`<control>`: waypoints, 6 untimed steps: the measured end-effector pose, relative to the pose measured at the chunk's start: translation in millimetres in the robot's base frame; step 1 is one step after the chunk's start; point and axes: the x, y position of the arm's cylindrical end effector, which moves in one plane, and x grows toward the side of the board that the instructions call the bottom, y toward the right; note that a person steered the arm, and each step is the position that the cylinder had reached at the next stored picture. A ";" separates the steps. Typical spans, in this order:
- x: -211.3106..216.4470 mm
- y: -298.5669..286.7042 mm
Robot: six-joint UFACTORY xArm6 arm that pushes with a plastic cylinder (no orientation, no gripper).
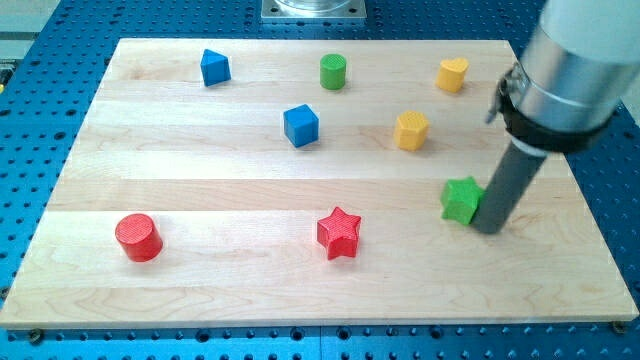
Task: Push the green star upwards
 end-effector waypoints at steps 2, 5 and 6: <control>39.6 5.0; -56.2 -45.6; -48.9 -19.9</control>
